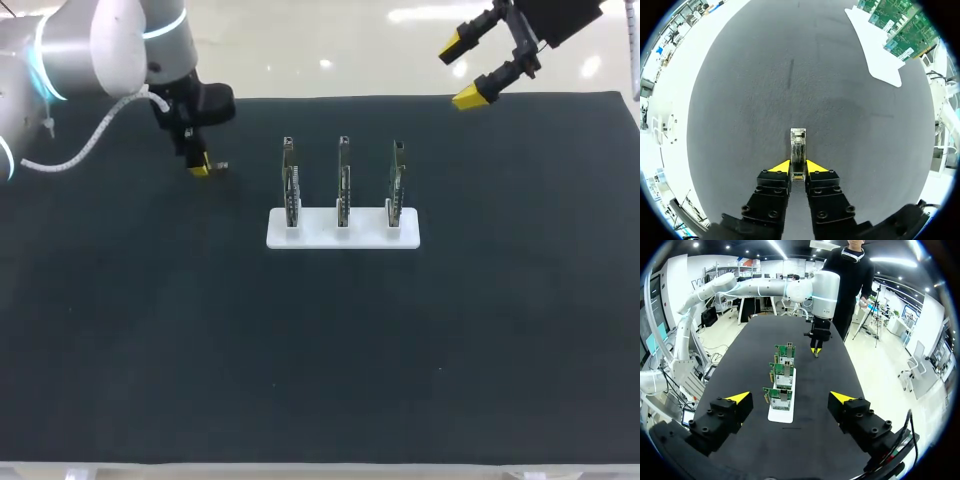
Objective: Pick up the optical module with the left hand, and insert it into the network port with the right hand.
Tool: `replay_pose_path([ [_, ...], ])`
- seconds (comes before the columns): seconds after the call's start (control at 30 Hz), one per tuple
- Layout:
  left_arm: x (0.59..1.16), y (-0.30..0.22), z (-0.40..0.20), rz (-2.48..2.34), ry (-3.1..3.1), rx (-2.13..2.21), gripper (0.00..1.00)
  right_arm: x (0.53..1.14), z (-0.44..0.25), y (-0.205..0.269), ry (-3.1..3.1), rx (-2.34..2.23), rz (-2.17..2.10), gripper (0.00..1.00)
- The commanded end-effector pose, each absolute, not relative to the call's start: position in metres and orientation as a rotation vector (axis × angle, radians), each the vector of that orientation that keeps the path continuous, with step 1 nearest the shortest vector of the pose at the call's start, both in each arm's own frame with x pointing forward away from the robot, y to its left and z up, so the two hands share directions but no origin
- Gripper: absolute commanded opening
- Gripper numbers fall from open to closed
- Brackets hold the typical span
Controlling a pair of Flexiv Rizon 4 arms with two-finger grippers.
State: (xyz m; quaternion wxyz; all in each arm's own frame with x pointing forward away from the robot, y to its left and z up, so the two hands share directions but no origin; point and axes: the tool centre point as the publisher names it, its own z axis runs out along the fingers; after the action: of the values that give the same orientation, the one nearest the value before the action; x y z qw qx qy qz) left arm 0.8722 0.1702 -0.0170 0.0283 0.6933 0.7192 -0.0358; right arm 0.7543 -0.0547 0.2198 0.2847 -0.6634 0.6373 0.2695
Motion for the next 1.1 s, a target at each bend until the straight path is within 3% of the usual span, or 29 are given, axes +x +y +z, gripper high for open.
replay_pose_path([
  [0.03, 0.877, 0.170, -0.010, -0.186, 2.240, 2.162, 0.00, 0.754, 0.220, -0.055, 1.703, -1.774, 0.720, 1.00],
  [1.1, 0.805, 0.147, 0.158, -0.627, 1.764, 1.750, 0.00, 0.754, 0.220, -0.055, 1.703, -1.774, 0.720, 1.00],
])
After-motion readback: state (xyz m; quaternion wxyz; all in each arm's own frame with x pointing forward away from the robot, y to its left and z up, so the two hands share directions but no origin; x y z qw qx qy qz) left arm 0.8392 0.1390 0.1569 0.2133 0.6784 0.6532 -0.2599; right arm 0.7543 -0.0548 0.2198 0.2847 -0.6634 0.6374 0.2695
